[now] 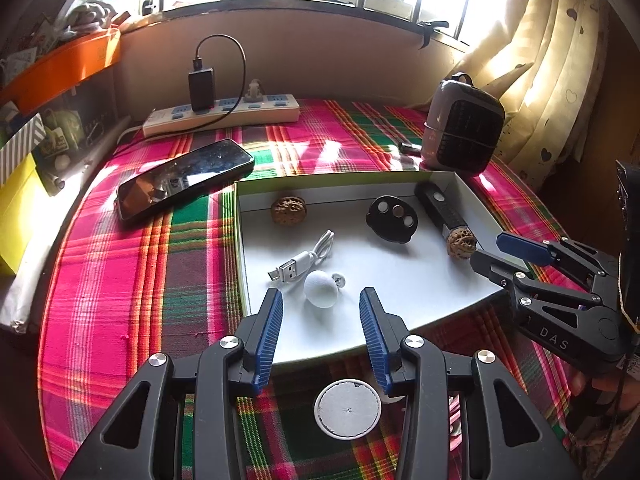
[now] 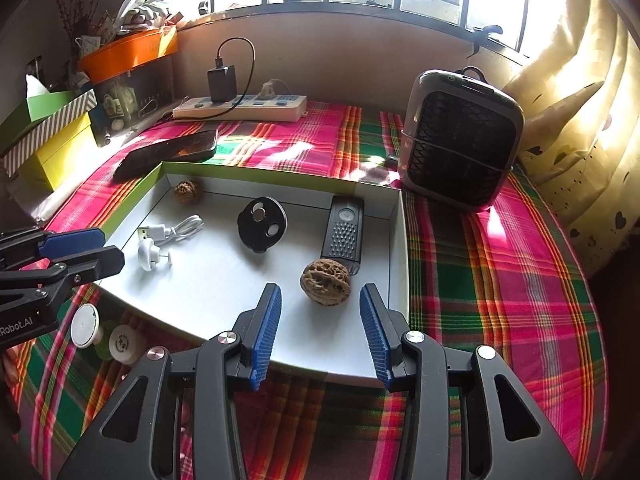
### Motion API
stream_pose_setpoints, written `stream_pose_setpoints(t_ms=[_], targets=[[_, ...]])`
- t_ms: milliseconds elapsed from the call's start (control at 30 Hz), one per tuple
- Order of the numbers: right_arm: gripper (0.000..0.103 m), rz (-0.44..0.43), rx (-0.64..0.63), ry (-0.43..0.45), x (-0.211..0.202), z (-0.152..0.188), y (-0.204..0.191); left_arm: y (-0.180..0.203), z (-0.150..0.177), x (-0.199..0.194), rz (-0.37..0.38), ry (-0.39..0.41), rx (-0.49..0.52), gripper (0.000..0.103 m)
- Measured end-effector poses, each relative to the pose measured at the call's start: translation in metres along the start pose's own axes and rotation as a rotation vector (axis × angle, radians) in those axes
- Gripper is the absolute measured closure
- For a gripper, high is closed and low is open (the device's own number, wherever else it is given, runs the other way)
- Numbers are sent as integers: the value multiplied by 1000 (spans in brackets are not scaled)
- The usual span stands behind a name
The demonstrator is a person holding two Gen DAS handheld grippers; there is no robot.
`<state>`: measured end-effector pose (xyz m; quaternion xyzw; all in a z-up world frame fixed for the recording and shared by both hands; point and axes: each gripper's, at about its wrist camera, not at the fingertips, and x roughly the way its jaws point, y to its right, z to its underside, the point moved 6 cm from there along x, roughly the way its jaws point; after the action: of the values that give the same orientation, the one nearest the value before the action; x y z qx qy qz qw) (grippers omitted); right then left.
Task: Organize objects
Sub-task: 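Withdraw both open tools from the box toward the pink clips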
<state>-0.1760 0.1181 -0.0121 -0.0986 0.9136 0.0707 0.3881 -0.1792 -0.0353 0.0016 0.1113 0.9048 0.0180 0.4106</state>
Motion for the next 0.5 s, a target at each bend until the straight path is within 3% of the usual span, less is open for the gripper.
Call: stream_pose_setpoints(t_ms=[500], targets=[[61,-26,20,32,-26,17,-11,-10,19,-34,7,46,-36,64]])
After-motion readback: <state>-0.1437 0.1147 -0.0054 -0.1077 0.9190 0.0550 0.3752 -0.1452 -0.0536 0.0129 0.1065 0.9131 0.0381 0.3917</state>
